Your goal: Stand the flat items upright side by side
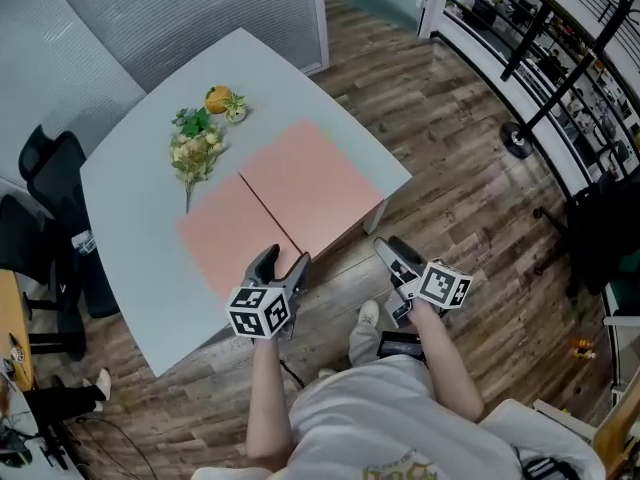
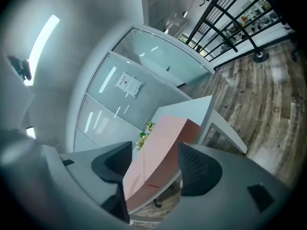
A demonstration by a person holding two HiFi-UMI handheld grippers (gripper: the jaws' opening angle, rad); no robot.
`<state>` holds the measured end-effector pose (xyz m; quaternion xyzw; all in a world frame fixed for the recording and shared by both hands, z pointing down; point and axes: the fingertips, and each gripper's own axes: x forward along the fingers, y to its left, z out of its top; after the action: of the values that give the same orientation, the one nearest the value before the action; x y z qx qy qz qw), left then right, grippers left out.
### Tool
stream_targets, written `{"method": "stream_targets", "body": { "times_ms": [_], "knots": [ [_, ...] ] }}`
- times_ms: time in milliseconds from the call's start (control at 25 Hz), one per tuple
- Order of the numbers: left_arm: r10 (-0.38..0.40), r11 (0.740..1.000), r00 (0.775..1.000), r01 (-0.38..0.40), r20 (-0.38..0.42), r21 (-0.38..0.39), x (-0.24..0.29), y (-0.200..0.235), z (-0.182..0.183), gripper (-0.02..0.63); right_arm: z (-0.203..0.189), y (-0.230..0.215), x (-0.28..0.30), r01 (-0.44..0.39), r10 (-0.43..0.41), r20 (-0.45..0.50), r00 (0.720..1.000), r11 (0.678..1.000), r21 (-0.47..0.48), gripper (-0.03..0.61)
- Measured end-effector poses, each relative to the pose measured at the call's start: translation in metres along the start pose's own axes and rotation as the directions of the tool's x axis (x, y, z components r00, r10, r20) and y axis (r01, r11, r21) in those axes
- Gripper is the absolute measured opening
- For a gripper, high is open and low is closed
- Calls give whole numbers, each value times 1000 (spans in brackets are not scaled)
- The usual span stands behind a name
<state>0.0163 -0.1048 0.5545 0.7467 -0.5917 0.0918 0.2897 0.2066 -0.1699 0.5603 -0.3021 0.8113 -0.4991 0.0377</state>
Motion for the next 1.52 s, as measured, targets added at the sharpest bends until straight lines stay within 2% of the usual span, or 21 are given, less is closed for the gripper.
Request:
{"method": "stream_targets", "body": {
  "times_ms": [400, 600, 1040, 1360, 1520],
  "knots": [
    [57, 998, 995, -57, -85, 0, 65, 21, 10, 288, 18, -46, 38, 34, -30, -68, 997, 998, 53, 301],
    [95, 995, 986, -92, -134, 26, 92, 29, 10, 288, 28, -67, 52, 57, -50, -84, 995, 995, 81, 307],
    [182, 979, 964, -159, -195, 129, 136, 47, 13, 288, 29, -101, 82, 62, -44, -113, 993, 984, 167, 313],
    [230, 960, 945, -181, -231, 213, 144, 48, 8, 288, 30, -112, 100, 79, -58, -136, 989, 984, 158, 318],
    [233, 951, 944, -171, -233, 258, 148, 45, 5, 288, 29, -114, 108, 73, -48, -132, 990, 979, 192, 324]
  ]
}}
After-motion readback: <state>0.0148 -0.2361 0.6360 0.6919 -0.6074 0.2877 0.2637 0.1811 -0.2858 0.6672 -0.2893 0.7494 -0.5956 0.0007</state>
